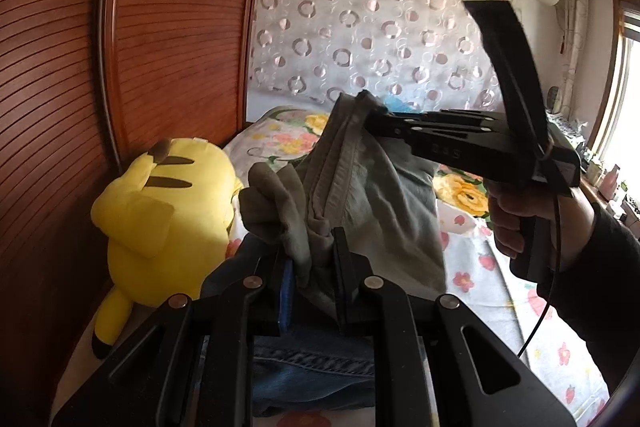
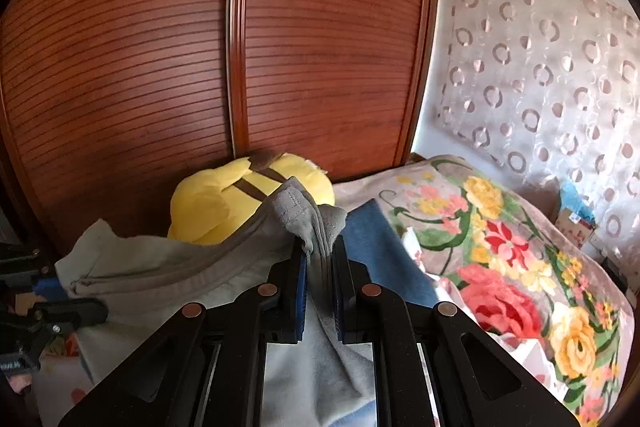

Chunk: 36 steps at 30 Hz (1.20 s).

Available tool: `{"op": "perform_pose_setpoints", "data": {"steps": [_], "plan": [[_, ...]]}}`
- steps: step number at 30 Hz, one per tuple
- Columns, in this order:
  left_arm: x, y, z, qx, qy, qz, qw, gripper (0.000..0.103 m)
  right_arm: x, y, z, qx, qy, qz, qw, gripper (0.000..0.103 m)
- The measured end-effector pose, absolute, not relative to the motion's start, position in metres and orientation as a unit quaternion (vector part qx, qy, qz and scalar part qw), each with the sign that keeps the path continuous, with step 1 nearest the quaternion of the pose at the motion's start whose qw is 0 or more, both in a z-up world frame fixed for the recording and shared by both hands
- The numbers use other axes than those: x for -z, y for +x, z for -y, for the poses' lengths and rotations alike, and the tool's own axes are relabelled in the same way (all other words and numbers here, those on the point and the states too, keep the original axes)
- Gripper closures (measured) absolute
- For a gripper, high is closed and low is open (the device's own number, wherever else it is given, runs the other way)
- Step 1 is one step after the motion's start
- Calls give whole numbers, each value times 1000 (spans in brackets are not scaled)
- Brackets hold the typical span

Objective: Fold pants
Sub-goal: 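Lower the pants onto the blue jeans stack and open the left tool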

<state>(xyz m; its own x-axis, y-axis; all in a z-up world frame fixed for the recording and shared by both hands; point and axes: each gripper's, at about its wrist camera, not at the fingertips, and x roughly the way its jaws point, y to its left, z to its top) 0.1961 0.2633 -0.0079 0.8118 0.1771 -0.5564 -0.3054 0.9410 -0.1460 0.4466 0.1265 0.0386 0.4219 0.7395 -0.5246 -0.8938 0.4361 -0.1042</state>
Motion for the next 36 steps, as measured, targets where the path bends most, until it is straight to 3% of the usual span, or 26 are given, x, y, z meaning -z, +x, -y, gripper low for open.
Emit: {"op": "perform_pose_setpoints", "data": {"steps": [2, 8, 11, 14, 15, 17, 19, 21, 36], "plan": [[12, 196, -263, -134, -112, -286, 942, 85, -37, 451, -132, -495, -193, -212, 820, 92], [13, 194, -265, -130, -123, -294, 939, 82, -44, 456, -128, -480, -167, -242, 826, 74], [10, 193, -266, -132, -121, -293, 939, 78, -53, 450, -117, -478, -150, -232, 834, 71], [7, 191, -269, -136, -115, -288, 941, 64, -57, 445, -105, -473, -142, -230, 839, 71], [5, 190, -269, -138, -112, -283, 942, 54, -59, 443, -100, -475, -137, -230, 838, 71], [1, 188, -267, -145, -97, -277, 945, 49, -56, 435, -93, -481, -138, -230, 835, 71], [0, 189, -266, -146, -85, -279, 945, 32, -53, 429, -88, -480, -141, -230, 835, 71], [0, 188, -264, -143, -80, -279, 946, 25, -46, 427, -84, -478, -142, -234, 835, 71], [-3, 173, -247, -137, -54, -291, 945, 21, -50, 383, -59, -460, -124, -248, 844, 66]]}}
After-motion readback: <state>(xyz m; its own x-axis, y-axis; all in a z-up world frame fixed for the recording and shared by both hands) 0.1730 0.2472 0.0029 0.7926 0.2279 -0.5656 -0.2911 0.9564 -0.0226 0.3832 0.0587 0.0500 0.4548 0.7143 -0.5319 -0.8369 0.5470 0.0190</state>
